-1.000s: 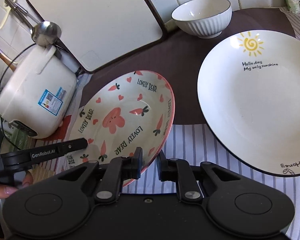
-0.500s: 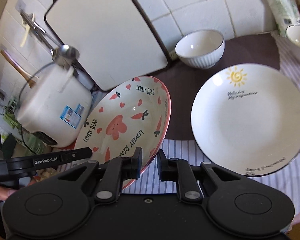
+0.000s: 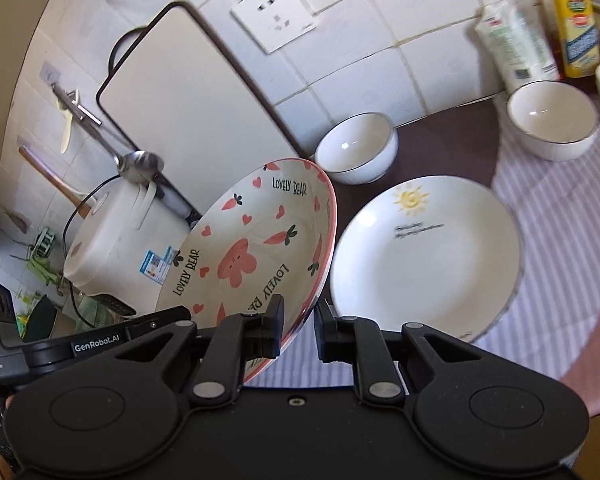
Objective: Organize plates and bowls
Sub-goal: 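Lift the bunny plate and carry it over the sun plate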
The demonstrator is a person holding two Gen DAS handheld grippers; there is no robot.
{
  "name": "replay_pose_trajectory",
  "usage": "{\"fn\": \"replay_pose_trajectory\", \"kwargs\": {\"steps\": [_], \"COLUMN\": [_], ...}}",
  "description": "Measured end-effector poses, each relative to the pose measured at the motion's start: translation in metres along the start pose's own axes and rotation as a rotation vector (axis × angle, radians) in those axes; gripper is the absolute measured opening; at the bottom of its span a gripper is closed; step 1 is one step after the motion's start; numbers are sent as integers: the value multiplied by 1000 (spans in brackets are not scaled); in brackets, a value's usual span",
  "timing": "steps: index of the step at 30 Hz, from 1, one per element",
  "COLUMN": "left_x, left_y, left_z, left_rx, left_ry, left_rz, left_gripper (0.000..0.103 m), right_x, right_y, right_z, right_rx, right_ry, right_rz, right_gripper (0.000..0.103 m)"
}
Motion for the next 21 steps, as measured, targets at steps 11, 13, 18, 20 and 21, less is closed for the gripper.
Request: {"fn": "replay_pose_trajectory", "kwargs": {"steps": [11,13,18,20,21], "left_x": [7,9,10,10,11], "left_y": [-53,-65,-90,-98,-101], "left_z": [-44,-49,-56,-56,-56], "left_rx": [81,93,105,102,102], "left_ry": [31,36,34,35,34], "left_rz": [36,50,83,91,94], "left_gripper": [19,19,19,19,19], "right_x": [-12,-16,-20,-21,-21], "right_y": [17,14,1,-6,-9], "right_z": [-57,-68,-91,-99,-102], "right_rx": [66,78,112,120,125], "right_ry": [-45,-48,-53,-59,-65], "right_rz": [-28,-23,4,15,20], "right_gripper": [20,20,20,20,20]}}
Point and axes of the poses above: each gripper's, at about its wrist camera, not at the fingertips, and y roughly against the way its jaws point, z to its left, x to its underside, the point moved 5 cm from there along -y, roughly the way its jaws point, and after that the axes turned 1 degree about -x, right-handed, at the moved point
